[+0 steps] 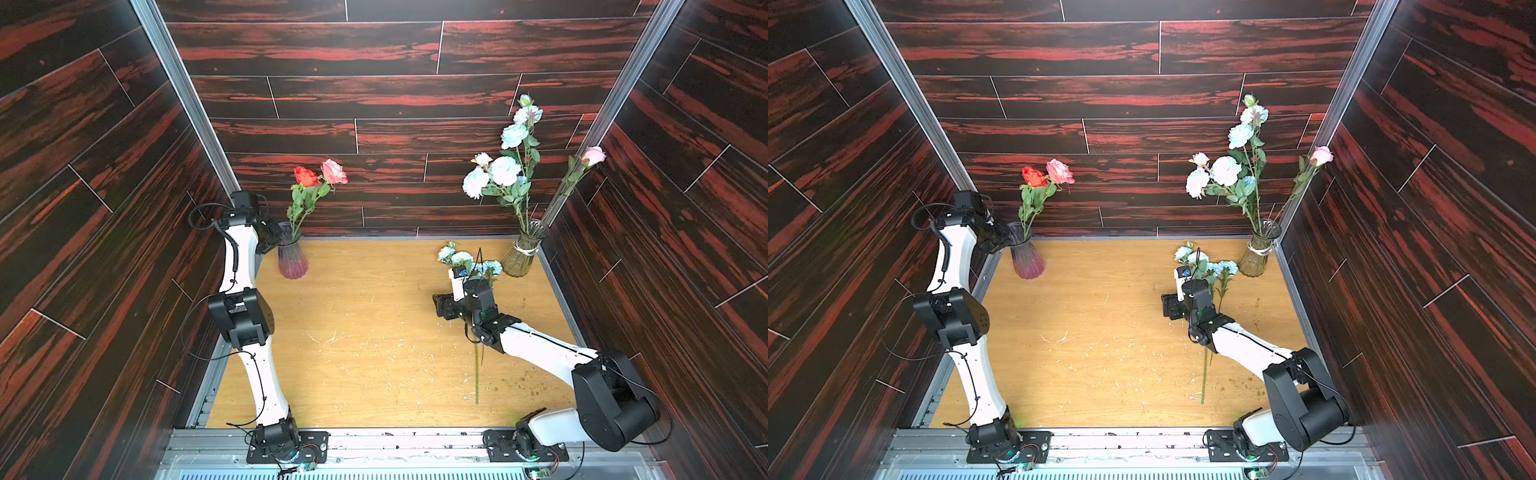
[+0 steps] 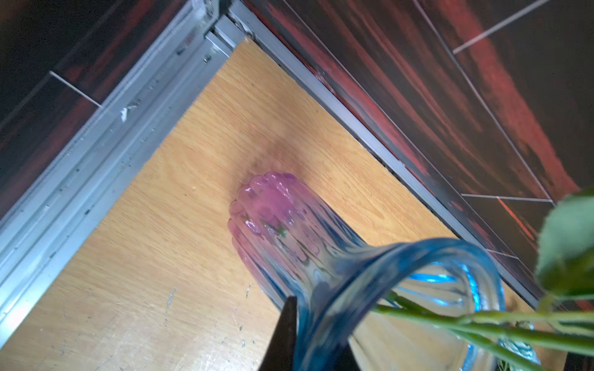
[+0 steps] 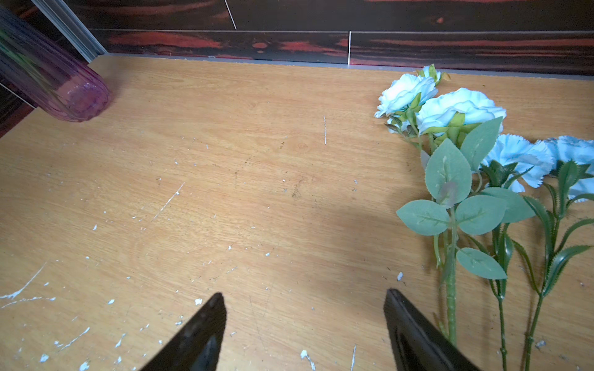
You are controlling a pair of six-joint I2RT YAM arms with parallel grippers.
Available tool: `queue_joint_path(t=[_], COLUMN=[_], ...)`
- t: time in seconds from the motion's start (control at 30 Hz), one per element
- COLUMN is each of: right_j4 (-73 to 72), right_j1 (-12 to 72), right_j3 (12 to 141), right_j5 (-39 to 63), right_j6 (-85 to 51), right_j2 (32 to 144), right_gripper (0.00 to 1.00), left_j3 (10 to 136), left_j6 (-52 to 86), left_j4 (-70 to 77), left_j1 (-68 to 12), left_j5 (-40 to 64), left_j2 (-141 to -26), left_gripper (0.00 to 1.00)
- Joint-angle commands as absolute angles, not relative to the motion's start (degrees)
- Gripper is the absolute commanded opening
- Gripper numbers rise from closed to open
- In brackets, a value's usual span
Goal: Pick out blue flowers from the vase
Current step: Move the vase to the corner of the board.
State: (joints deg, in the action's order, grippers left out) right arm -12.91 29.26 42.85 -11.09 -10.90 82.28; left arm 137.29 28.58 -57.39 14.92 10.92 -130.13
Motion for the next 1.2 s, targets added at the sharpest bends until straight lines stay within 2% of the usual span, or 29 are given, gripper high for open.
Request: queue_joint_path(t=[0.0, 0.1, 0.17, 0.5, 0.67, 0.97, 1.17], right_j4=[-12.8, -12.8, -12.8, -12.9, -12.8, -12.8, -12.8], right_j1=[29.4, 29.4, 29.4, 29.4, 29.4, 29.4, 29.4], right_j3=[43.8, 43.7, 43.7, 43.7, 43.8, 43.8, 43.8], right_j5=[-10.6, -10.6, -10.6, -10.6, -10.5, -10.5, -10.3], right_j6=[-11.0, -10.9, -10.9, -10.9, -10.9, -10.8, -10.8], right_j2=[82.9, 82.9, 82.9, 82.9, 83.0, 83.1, 83.0], right_gripper=[0.8, 0.8, 0.8, 0.81, 0.81, 0.81, 0.81], left_j3=[138.0, 137.2, 136.9, 134.7, 132.3, 128.9, 138.2], left_j6=[26.9, 26.2, 25.4, 24.2, 23.3, 25.7, 23.8], left_j4=[-59.3, -59.2, -59.5, -60.4, -59.7, -53.7, -59.9], left_j1=[16.1, 16.5, 16.7, 16.8, 16.9, 16.9, 16.9], left_j5=[4.7, 5.2, 5.5, 6.8, 6.3, 11.0, 10.5], left_j2=[-132.1, -132.4, -132.7, -131.5, -129.0, -120.2, -126.1], left_gripper=[0.0, 0.01, 0.07, 0.41, 0.54, 0.65, 0.64])
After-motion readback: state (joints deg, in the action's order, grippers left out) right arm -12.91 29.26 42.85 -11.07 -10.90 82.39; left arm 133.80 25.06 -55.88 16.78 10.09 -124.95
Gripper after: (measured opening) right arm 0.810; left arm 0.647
